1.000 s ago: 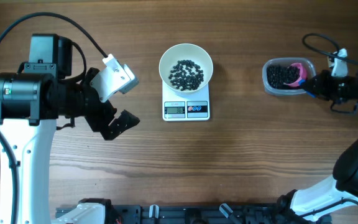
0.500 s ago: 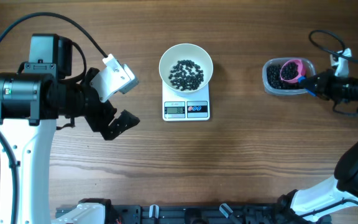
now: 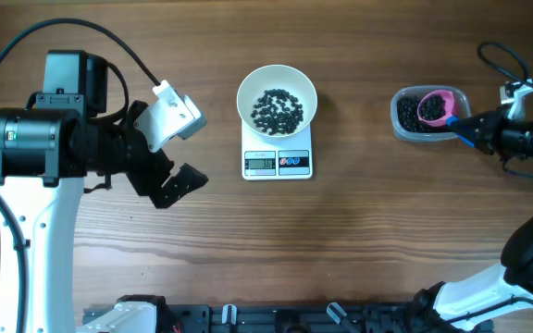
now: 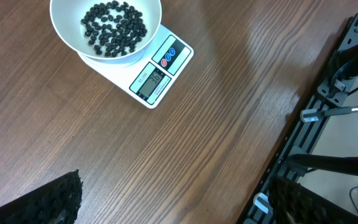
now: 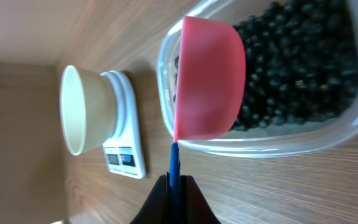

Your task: Scoop item into bowl and weigh 150g on scale

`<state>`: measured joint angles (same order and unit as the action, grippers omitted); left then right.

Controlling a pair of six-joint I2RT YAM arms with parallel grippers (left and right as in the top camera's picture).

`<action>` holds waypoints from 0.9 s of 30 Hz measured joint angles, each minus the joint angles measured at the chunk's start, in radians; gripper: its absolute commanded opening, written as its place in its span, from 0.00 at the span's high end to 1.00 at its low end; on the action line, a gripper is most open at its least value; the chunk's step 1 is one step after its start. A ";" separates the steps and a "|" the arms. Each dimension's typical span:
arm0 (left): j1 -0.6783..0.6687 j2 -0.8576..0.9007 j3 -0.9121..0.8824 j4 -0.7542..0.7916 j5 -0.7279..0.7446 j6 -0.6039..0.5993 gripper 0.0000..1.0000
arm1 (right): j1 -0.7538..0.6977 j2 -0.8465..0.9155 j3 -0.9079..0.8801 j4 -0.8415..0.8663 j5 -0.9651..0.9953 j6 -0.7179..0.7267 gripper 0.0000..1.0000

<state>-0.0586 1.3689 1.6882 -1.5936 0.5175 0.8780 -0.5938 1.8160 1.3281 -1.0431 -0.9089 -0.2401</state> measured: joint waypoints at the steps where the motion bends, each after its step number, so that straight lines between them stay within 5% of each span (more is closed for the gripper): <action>1: 0.000 0.000 0.000 0.000 0.000 0.000 0.00 | 0.000 0.000 0.000 -0.005 -0.011 0.000 0.96; 17: 0.000 0.000 0.000 0.000 0.000 0.000 0.00 | 0.000 -0.015 0.000 -0.052 -0.186 0.008 0.96; 27: 0.000 0.000 0.000 0.000 0.000 0.000 0.00 | 0.096 -0.172 -0.003 0.021 -0.240 0.101 0.96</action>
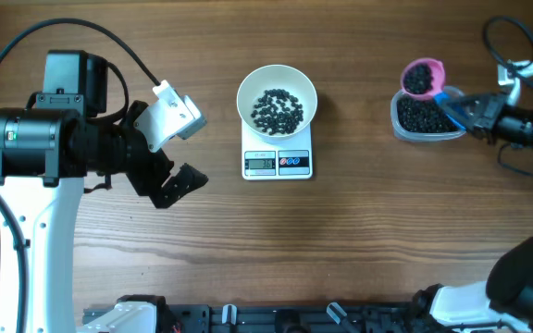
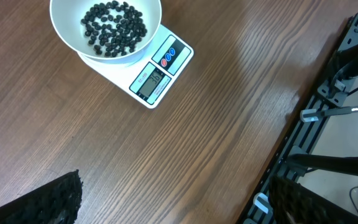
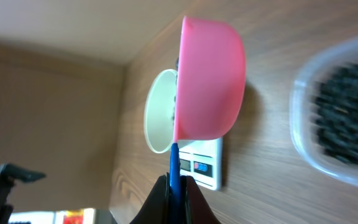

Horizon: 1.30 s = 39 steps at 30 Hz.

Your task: Scoop item into bowl and weigh 150g on scale

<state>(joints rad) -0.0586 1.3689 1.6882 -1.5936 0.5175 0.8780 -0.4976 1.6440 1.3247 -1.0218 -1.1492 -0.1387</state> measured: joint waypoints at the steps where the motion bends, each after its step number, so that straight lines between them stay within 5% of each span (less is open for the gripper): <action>1: 0.000 0.000 0.000 0.000 0.000 0.000 0.00 | 0.019 -0.015 -0.001 0.016 -0.002 0.019 0.96; 16: 0.000 0.000 0.000 0.000 0.000 0.000 0.00 | 0.401 -0.111 -0.003 0.314 -0.004 0.325 0.96; 28: 0.000 0.000 0.000 0.000 0.000 0.000 0.00 | 0.588 -0.111 -0.003 0.314 0.244 0.213 0.96; 39: 0.000 0.000 0.000 0.000 0.000 0.000 0.00 | 0.620 -0.111 -0.004 0.328 0.409 0.103 0.96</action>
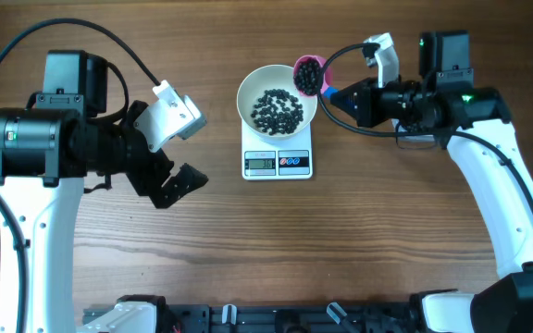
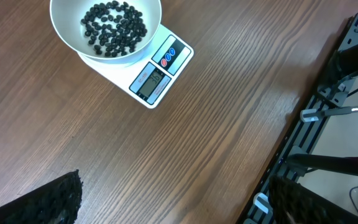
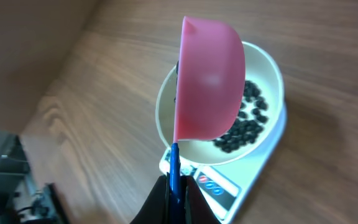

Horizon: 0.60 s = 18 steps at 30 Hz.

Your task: Scoop item into bowl and weigh 150g on scale

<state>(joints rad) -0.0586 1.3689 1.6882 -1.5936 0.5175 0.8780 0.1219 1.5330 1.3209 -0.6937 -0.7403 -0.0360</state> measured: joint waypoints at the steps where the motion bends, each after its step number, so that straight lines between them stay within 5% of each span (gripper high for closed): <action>1: 0.000 0.000 0.000 0.000 0.000 0.000 0.00 | 0.000 0.000 0.000 0.005 0.010 -0.007 0.96; 18: 0.000 0.000 0.000 0.000 0.000 0.000 0.00 | 0.048 0.018 0.000 0.024 0.058 -0.046 0.96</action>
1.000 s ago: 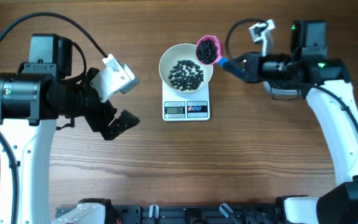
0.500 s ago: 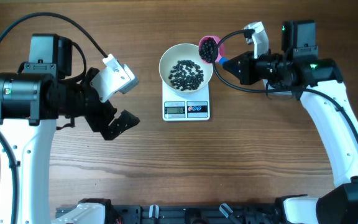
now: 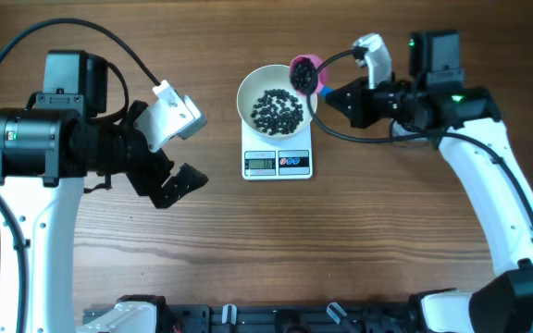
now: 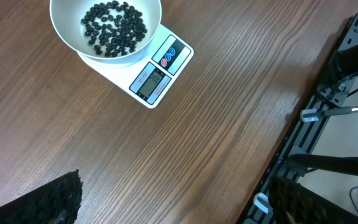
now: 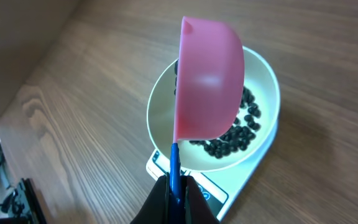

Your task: Scoop item into bowl and weigh 150g on scale

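Observation:
A white bowl holding black beans sits on a white digital scale at the table's centre back. My right gripper is shut on the blue handle of a pink scoop, which holds beans and hovers over the bowl's right rim. In the right wrist view the scoop covers the bowl from above, with the gripper at the handle's base. My left gripper hangs open left of the scale; its fingers are wide apart over bare wood.
The scale's display faces the front of the table. A black rail runs along the table's front edge. The bean container is out of view.
My right gripper has moved the loaded scoop slightly left, from just off the bowl's upper right rim to over the rim. The left arm has not moved.
The scoop lay in the bean container at the far right, held by my right gripper. Then it was lifted, full of beans, above the container. Then it was beside the bowl's right rim, and now it hangs over that rim. The left arm stayed still.

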`<state>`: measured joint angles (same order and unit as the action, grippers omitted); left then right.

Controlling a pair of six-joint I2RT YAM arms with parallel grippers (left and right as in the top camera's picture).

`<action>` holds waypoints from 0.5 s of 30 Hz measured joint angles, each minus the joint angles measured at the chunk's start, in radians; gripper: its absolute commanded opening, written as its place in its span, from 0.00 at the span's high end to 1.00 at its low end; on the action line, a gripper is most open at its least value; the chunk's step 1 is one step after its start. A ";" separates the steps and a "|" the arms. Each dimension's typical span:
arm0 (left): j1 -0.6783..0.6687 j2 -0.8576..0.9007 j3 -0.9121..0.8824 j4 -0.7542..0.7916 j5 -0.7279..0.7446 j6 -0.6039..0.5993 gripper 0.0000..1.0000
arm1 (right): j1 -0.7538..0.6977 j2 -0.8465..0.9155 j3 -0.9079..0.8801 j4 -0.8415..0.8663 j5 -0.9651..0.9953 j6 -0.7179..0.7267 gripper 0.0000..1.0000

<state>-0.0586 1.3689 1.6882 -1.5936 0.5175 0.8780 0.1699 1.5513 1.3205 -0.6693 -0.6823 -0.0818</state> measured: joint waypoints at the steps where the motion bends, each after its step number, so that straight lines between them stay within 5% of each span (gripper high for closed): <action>1: 0.000 0.000 0.000 0.000 0.000 0.000 0.00 | 0.008 0.007 0.000 0.001 0.012 -0.003 0.96; 15: 0.000 0.000 0.000 0.000 0.000 0.000 0.00 | 0.093 0.056 -0.003 0.049 0.271 -0.180 0.96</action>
<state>-0.0586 1.3689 1.6882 -1.5936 0.5175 0.8780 0.2626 1.6070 1.3178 -0.6201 -0.4110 -0.2615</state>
